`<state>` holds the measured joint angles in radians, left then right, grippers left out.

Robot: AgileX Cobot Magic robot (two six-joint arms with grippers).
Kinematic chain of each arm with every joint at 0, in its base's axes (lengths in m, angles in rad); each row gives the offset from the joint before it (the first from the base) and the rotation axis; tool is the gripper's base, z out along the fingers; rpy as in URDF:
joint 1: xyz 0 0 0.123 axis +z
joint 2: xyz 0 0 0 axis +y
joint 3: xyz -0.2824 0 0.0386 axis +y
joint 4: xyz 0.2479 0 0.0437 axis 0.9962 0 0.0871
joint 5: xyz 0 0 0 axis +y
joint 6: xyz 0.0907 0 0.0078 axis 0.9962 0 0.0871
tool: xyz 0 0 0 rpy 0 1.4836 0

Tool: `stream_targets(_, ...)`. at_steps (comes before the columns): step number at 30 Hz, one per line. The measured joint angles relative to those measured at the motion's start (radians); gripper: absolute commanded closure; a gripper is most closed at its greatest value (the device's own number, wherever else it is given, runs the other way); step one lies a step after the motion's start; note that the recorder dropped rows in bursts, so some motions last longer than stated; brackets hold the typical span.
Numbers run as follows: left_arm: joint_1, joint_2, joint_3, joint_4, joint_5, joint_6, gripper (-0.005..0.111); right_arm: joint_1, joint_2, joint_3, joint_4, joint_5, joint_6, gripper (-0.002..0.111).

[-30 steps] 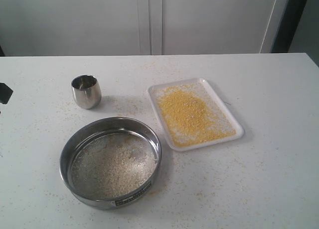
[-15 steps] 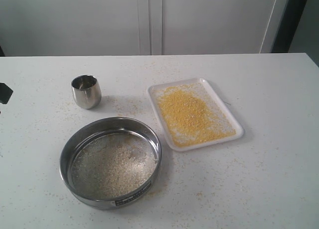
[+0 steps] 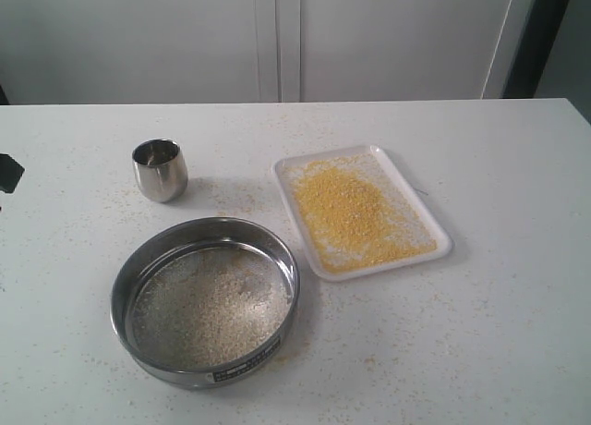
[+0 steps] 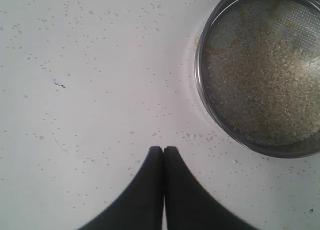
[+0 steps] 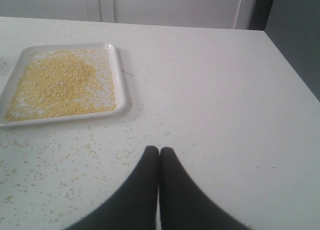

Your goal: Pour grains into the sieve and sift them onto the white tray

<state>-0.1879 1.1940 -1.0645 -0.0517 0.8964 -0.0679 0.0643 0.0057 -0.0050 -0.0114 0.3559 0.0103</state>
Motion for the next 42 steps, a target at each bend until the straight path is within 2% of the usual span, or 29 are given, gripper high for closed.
stream_targets(20,0.0,-0.001,0.0,0.011,0.0,0.01,0.107,0.0,0.0,0.0,0.0,0.0,0.0,0.108)
stream_targets(26,0.001,-0.058,0.008,0.023,-0.007,0.02,0.107,0.0,0.0,0.0,0.0,0.0,0.0,0.108)
stream_targets(30,0.005,-0.142,0.068,0.037,-0.05,0.024,0.107,0.0,0.0,0.0,0.0,0.0,0.0,0.108)
stream_targets(37,0.062,-0.306,0.218,0.041,-0.102,0.024,0.107,0.0,0.0,0.0,0.0,0.0,-0.002,0.108)
stream_targets(42,0.118,-0.484,0.411,0.041,-0.204,0.024,0.107,0.0,0.0,0.0,0.0,0.0,-0.002,0.108)
